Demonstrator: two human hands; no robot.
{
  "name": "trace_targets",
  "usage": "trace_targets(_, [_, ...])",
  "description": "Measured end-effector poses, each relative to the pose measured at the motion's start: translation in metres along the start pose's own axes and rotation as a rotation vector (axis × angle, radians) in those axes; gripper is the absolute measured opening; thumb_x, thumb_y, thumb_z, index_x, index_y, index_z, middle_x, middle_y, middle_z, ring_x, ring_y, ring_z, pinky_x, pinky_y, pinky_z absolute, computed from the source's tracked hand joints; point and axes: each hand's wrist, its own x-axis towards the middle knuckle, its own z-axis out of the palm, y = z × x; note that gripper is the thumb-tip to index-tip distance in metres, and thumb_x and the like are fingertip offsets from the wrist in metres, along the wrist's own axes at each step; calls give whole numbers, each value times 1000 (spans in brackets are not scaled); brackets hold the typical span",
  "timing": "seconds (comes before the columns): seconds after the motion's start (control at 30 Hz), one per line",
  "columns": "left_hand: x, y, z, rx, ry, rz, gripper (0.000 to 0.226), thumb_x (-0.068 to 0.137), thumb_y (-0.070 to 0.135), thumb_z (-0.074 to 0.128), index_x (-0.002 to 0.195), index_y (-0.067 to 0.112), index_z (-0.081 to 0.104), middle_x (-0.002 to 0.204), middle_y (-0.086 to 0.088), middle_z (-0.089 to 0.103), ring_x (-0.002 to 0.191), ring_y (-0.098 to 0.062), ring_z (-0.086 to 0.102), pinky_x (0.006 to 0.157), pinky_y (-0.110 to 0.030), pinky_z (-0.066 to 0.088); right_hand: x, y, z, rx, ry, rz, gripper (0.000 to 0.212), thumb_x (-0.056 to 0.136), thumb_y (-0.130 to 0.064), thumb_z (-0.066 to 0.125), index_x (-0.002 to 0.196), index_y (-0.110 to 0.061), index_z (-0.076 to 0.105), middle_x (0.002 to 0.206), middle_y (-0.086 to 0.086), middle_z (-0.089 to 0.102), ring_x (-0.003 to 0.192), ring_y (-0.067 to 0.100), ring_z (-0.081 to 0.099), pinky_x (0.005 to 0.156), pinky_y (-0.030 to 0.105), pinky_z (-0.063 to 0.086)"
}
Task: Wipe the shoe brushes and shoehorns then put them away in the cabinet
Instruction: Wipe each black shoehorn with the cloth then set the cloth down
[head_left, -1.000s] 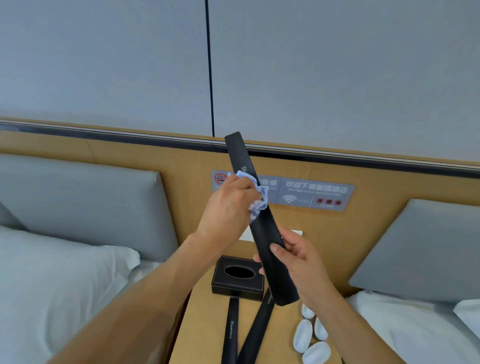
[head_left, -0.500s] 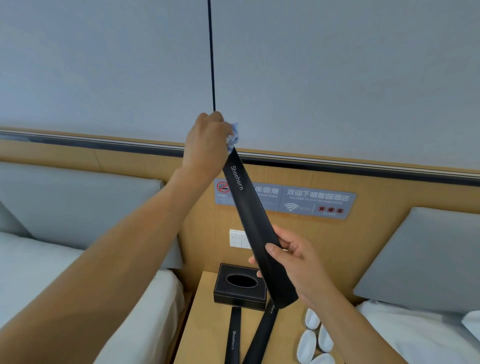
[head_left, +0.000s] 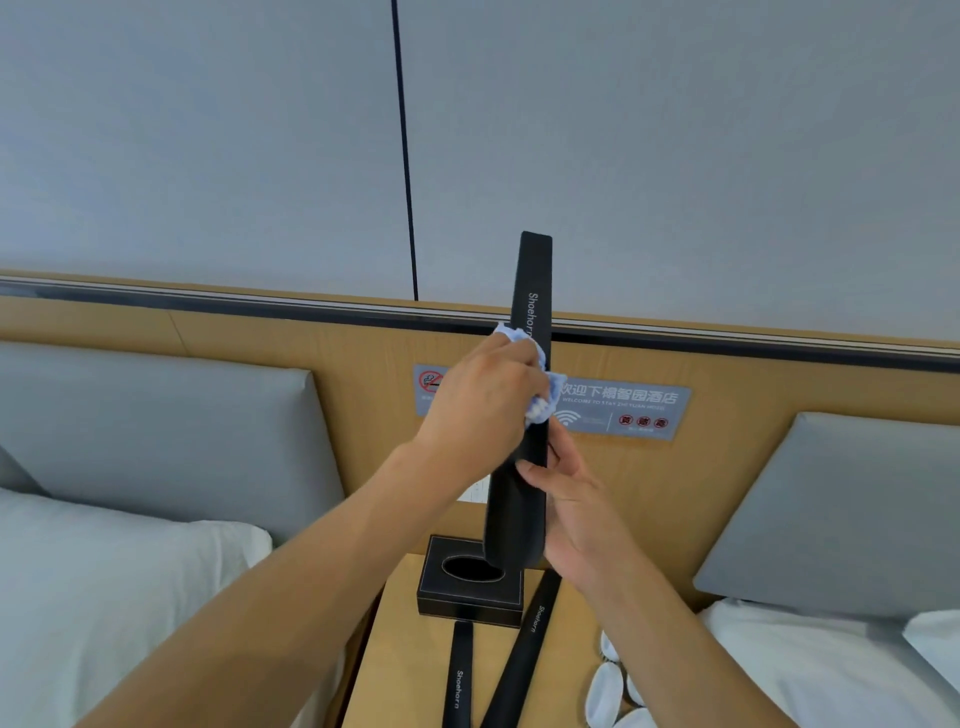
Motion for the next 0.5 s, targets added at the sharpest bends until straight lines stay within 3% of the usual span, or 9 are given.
trace_targets(0.1, [-4,-2,-9,-60,-65,50,14,78,0,63,76,7,74,89,-4,65,85,-14,47,66,-24,33,0,-7,-5,160,-134,42,68,75,11,62,135,-20,55,125,9,66,113,27,65,92,40,53])
trace_targets(0.2, [-9,-9,-20,-116,-133,122,19,77,-3,62,81,9,75,93,-1,67,87,-19,54,68,-34,43,2,-17,-10,259,-245,81,56,81,-13,65,136,-16,54,135,13,59,128,30,54,109,47,38])
trace_targets(0.33, [-12,-14,-29,-135,-200,241,32,70,-10,63,88,13,78,97,0,69,87,-19,57,68,-34,46,7,-29,-16,347,-212,211,62,85,-58,63,131,-16,65,139,19,58,126,40,58,94,53,52])
trace_targets(0.5, [-14,-19,-29,-130,-259,273,30,73,-8,68,85,18,77,99,8,68,89,-15,57,67,-37,49,18,-45,-13,274,-139,238,71,90,-67,40,121,-12,73,133,24,62,119,42,62,94,54,55])
